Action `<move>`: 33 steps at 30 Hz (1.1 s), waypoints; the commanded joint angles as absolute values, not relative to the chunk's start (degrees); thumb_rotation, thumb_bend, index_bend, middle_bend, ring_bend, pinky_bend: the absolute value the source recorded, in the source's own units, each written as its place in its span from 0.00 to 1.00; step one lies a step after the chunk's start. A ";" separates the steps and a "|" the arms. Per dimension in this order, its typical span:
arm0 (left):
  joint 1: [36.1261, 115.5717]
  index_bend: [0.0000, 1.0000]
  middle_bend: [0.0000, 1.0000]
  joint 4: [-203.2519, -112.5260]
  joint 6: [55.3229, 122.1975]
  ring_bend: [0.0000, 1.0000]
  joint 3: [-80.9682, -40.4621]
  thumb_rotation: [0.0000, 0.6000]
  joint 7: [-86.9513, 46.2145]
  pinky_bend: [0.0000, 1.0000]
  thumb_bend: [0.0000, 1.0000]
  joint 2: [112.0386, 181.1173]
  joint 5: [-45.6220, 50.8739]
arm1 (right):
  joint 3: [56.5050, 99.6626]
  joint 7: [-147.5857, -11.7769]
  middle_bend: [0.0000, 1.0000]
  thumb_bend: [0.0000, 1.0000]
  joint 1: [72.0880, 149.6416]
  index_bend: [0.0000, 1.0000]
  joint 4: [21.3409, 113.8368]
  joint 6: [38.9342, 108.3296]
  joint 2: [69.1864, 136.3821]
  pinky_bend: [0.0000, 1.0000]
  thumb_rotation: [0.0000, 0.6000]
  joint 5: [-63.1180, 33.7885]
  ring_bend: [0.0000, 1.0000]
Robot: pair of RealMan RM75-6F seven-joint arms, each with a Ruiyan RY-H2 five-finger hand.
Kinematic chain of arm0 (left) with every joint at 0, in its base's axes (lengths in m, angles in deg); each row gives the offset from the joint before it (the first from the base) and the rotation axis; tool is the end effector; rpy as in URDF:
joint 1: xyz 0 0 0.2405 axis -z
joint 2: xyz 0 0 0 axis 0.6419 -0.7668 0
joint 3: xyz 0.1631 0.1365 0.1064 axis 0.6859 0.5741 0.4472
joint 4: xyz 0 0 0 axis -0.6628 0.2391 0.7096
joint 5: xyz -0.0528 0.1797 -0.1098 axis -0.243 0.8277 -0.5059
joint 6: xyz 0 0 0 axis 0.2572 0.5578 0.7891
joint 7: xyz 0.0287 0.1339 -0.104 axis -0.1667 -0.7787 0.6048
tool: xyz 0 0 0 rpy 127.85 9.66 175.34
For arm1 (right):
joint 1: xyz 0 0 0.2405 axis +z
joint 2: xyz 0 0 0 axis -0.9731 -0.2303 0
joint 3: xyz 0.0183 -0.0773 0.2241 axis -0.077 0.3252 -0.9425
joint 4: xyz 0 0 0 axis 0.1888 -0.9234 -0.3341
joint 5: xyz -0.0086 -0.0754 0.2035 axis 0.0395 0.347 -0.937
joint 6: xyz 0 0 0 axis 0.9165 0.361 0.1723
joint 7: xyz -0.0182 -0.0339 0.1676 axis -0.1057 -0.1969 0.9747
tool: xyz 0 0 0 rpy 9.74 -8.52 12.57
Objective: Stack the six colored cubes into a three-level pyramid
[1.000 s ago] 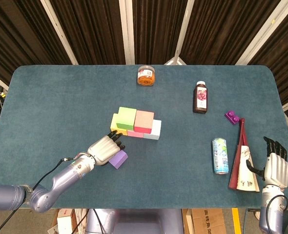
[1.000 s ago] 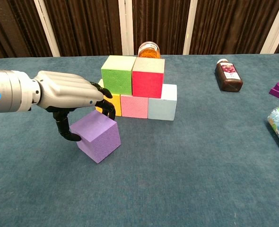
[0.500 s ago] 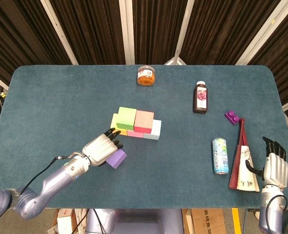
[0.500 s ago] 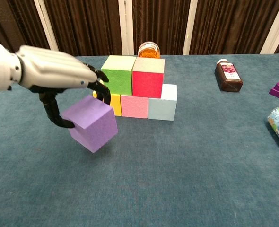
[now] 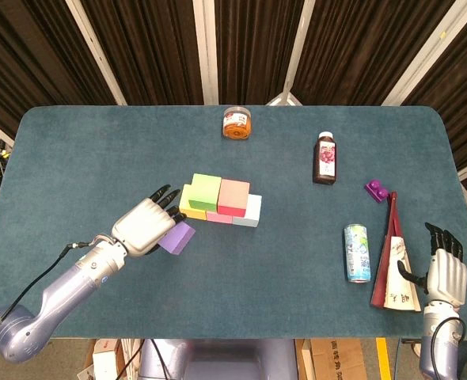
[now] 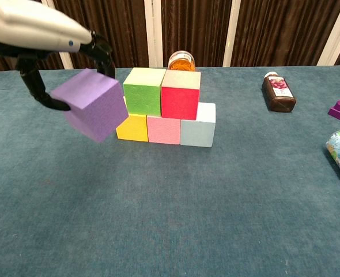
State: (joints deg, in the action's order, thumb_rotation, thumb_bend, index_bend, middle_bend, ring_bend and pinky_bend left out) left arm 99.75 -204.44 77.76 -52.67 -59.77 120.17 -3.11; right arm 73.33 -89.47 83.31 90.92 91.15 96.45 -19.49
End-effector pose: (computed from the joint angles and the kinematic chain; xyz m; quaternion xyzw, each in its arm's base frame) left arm -0.0518 0.3166 0.0576 -0.8658 -0.1777 -0.2653 0.3853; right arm -0.3079 -0.2418 0.1059 0.3934 -0.5339 0.3848 0.6419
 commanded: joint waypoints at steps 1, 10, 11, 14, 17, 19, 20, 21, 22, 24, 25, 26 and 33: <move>99.90 0.27 0.31 -204.05 78.18 0.00 -54.30 1.00 -58.23 0.00 0.38 119.21 -3.85 | 73.29 -89.48 0.14 0.28 83.34 0.12 90.92 91.12 96.42 0.00 1.00 -19.55 0.00; 104.19 0.27 0.30 -205.55 78.20 0.00 -59.43 1.00 -58.28 0.00 0.38 117.63 -16.38 | 73.35 -89.75 0.14 0.28 83.49 0.13 90.67 90.91 96.62 0.00 1.00 -19.84 0.00; 105.58 0.27 0.30 -205.59 78.37 0.00 -60.39 1.00 -58.93 0.00 0.38 117.52 -19.55 | 73.36 -89.80 0.14 0.28 83.51 0.13 90.64 90.90 96.65 0.00 1.00 -19.86 0.00; 109.91 0.27 0.30 -205.36 79.01 0.00 -62.21 1.00 -61.82 0.00 0.38 117.70 -28.44 | 73.31 -89.81 0.14 0.28 83.56 0.12 90.49 90.80 96.70 0.00 1.00 -20.06 0.00; 112.87 0.27 0.30 -205.26 79.94 0.00 -63.04 1.00 -63.77 0.00 0.38 118.18 -34.16 | 73.32 -89.82 0.14 0.28 83.57 0.13 90.42 90.79 96.73 0.00 1.00 -20.05 0.00; 114.57 0.27 0.29 -204.96 80.42 0.00 -63.66 1.00 -64.48 0.00 0.38 118.65 -37.40 | 73.37 -89.86 0.14 0.28 83.59 0.12 90.45 90.71 96.74 0.00 1.00 -20.11 0.00; 115.40 0.27 0.29 -204.70 80.66 0.00 -63.97 1.00 -64.81 0.00 0.38 118.89 -38.91 | 73.36 -89.83 0.14 0.28 83.60 0.12 90.47 90.66 96.73 0.00 1.00 -20.15 0.00; 115.92 0.27 0.30 -204.53 80.86 0.00 -64.15 1.00 -65.04 0.00 0.38 119.07 -39.77 | 73.36 -89.83 0.14 0.28 83.61 0.12 90.48 90.63 96.72 0.00 1.00 -20.18 0.00; 116.66 0.27 0.30 -204.27 81.14 0.00 -64.36 1.00 -65.44 0.00 0.38 119.36 -40.93 | 73.34 -89.85 0.14 0.28 83.61 0.12 90.48 90.63 96.71 0.00 1.00 -20.22 0.00; 118.31 0.27 0.30 -203.66 81.85 0.00 -64.58 1.00 -66.59 0.00 0.38 120.16 -43.29 | 73.27 -89.89 0.14 0.28 83.61 0.13 90.41 90.73 96.74 0.00 1.00 -20.30 0.00; 119.17 0.27 0.30 -203.00 82.28 0.00 -64.62 1.00 -67.34 0.00 0.38 120.86 -44.21 | 73.23 -89.84 0.14 0.28 83.60 0.13 90.45 90.73 96.71 0.00 1.00 -20.36 0.00; 119.97 0.27 0.30 -202.47 82.93 0.00 -64.54 1.00 -68.10 0.00 0.38 121.60 -45.29 | 73.23 -89.82 0.14 0.28 83.60 0.13 90.43 90.67 96.68 0.00 1.00 -20.42 0.00; 121.94 0.27 0.30 -199.73 85.22 0.00 -64.03 1.00 -70.04 0.00 0.38 124.31 -48.27 | 73.13 -89.78 0.14 0.28 83.69 0.13 90.15 90.48 96.68 0.00 1.00 -20.68 0.00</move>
State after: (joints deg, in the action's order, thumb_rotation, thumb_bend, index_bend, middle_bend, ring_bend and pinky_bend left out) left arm 121.70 -200.04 84.95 -64.19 -69.74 123.98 -48.05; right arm 73.14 -89.79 83.67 90.23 90.50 96.63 -20.65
